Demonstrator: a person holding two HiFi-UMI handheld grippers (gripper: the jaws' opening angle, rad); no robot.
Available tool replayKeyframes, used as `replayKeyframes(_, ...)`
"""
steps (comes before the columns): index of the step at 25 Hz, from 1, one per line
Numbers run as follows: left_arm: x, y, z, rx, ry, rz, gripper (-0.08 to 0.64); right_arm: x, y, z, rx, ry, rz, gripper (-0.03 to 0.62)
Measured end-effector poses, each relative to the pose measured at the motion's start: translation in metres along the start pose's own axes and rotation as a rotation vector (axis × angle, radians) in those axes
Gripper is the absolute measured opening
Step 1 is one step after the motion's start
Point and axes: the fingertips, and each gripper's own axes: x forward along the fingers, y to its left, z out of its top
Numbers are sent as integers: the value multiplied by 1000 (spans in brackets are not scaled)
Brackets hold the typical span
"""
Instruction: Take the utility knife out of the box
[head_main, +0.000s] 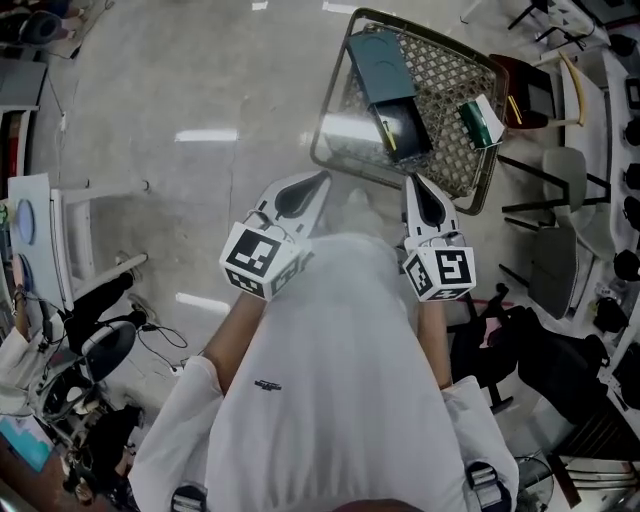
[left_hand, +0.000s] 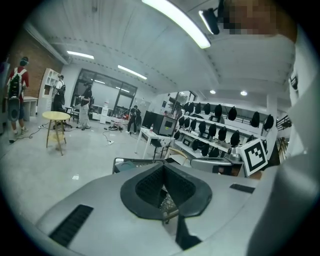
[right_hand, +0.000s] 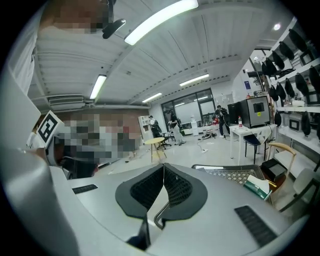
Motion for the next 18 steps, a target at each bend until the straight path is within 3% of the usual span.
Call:
replayKeyframes(9,32,14,3,-39,21,30,2,31,-26,2,-18,48,39,0)
replayKeyframes(18,68,17,-4,-21,51,63,2,62,-51,-7,-25,93,70,0)
